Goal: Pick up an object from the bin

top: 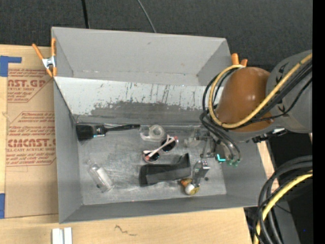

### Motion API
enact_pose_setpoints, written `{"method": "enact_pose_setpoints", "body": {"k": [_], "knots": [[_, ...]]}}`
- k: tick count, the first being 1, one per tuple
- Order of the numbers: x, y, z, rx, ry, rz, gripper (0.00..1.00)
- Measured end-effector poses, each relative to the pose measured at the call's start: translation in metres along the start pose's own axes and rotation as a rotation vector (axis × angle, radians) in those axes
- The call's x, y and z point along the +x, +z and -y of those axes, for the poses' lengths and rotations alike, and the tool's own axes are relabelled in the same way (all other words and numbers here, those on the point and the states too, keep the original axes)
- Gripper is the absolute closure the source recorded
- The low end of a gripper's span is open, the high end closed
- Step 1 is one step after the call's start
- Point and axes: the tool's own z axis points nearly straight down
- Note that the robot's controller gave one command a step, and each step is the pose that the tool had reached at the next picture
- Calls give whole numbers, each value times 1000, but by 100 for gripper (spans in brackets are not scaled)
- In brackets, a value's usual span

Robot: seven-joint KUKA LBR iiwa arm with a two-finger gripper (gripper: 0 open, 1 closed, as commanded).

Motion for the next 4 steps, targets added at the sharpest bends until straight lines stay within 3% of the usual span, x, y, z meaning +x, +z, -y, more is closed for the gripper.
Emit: {"method": "enact_pose_setpoints", "body": {"k": [1,2,3,4], "knots": [[-2,-3,0,0,0,7,0],[10,63,83,1,-633,5,100],[10,63,83,1,-633,6,100],[-5,15,96,-3,-610,2,100]]}}
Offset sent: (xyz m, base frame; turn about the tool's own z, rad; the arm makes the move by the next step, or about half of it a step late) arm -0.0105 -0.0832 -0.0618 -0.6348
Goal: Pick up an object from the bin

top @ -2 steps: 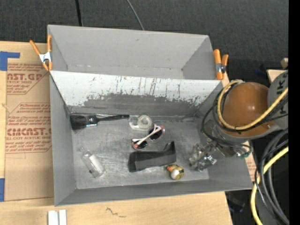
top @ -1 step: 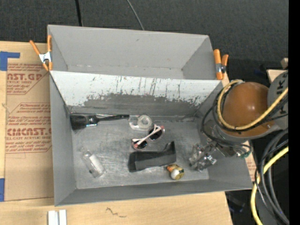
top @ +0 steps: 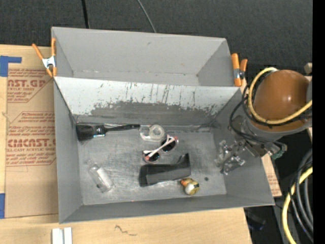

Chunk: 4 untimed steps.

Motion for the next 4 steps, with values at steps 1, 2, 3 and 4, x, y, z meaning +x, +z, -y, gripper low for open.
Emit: {"method": "enact_pose_setpoints", "body": {"k": [1,2,3,4], "knots": [[-2,-61,-17,2,-2,1,100],[-25,-85,-1,19,-80,14,100],[6,-30,-17,3,154,2,0],[4,-32,-16,5,152,5,0]]}}
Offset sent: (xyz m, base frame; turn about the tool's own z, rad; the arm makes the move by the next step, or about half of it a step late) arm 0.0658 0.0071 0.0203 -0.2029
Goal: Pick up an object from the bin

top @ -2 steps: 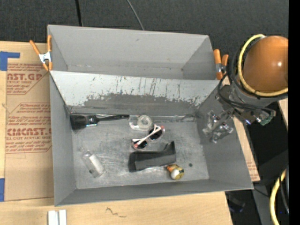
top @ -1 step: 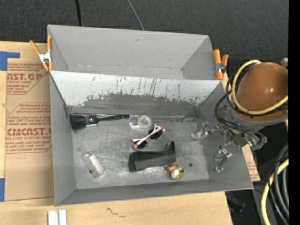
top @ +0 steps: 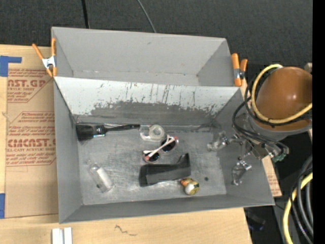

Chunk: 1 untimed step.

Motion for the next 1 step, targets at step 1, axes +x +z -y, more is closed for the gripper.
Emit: {"method": "enact_pose_setpoints", "body": {"k": [1], "knots": [[1,18,-10,5,-108,4,0]]}}
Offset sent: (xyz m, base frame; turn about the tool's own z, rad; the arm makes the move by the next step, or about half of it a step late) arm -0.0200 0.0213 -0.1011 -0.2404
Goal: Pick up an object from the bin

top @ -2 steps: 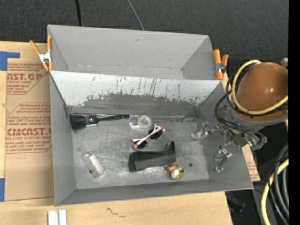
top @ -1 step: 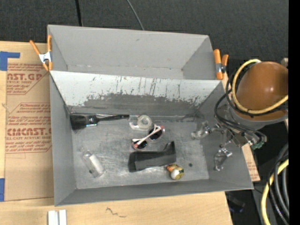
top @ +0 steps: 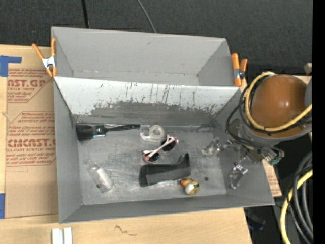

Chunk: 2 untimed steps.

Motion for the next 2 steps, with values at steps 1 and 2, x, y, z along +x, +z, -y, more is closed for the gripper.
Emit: {"method": "enact_pose_setpoints", "body": {"k": [1,2], "knots": [[3,66,-14,-1,-117,1,0],[-45,80,-79,2,-59,7,100]]}}
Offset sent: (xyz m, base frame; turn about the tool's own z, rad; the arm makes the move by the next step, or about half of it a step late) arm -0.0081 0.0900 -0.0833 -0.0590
